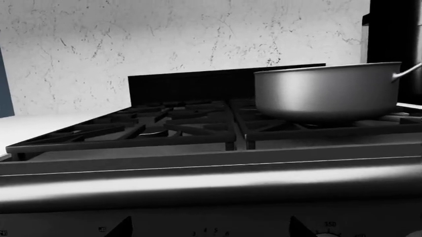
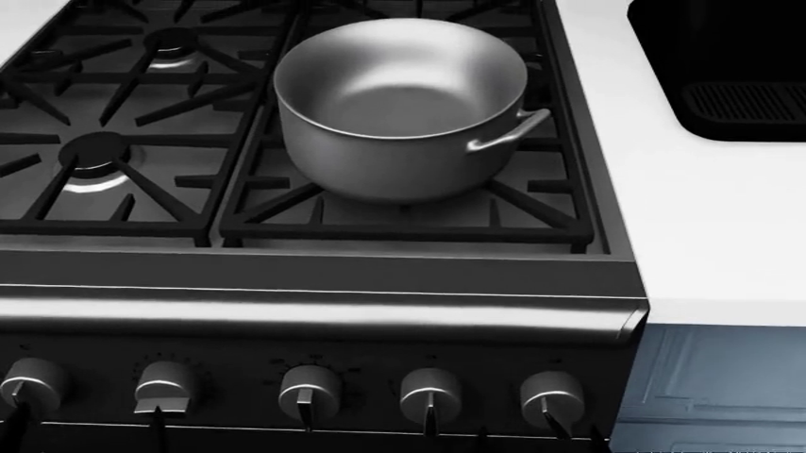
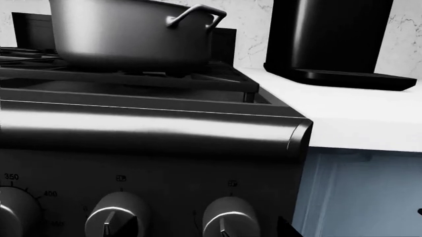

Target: Turn off the front right burner of the stove.

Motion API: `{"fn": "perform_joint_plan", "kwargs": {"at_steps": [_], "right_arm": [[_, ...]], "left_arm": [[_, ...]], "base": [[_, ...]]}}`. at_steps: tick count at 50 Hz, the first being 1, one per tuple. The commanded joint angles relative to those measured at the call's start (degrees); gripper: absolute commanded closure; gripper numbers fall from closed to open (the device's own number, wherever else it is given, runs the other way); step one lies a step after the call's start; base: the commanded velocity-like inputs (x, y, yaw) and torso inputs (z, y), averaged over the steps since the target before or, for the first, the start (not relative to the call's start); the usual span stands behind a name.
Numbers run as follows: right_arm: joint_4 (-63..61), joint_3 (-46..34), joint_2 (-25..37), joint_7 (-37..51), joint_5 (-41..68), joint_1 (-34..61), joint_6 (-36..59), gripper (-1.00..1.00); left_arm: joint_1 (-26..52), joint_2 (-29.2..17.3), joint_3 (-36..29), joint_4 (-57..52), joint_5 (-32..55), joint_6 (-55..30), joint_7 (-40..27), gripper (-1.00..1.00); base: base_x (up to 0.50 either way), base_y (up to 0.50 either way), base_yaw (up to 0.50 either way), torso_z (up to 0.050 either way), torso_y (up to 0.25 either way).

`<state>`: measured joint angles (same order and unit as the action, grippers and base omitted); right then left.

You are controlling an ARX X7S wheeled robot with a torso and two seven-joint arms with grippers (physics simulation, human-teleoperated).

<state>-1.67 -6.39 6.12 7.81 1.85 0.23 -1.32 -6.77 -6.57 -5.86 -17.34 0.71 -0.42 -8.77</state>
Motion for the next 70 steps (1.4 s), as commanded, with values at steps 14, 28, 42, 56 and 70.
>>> {"fn": "perform_joint_plan", "kwargs": {"at_steps": [14,28,42,56,70], "right_arm": [[1.18,-1.56,2.04,3.36,-2.42,-2.73,-4.39,-1.00],[6.40,-3.05,3.59,8.27,-9.32,-1.86,-8.23,-1.00],[19.72,-4.71,2.72,9.63,-9.45,5.05,-13.41,-1.00],[23.48,-5.79,2.58,10.97,-10.36,6.81,-13.67,-1.00],[31.11,-6.82,2.08,12.01,-10.59,11.30,-15.32,-1.00]], "left_arm": [[-2.82,-1.63,-2.30,-3.04,-1.44,1.81,-2.50,-1.00],[-3.20,-2.43,-3.43,-3.50,-1.78,2.18,-3.28,-1.00],[-3.33,-3.16,-4.11,-3.34,-1.45,2.68,-3.86,-1.00],[-3.28,-3.63,-4.63,-2.97,-1.20,3.08,-4.58,-1.00],[-3.23,-4.18,-5.14,-3.06,-1.09,3.14,-5.22,-1.00]], "base": [[0.02,0.00,0.00,0.000,0.000],[0.00,0.00,0.00,0.000,0.000],[0.00,0.00,0.00,0.000,0.000],[0.00,0.00,0.00,0.000,0.000],[0.00,0.00,0.00,0.000,0.000]]}}
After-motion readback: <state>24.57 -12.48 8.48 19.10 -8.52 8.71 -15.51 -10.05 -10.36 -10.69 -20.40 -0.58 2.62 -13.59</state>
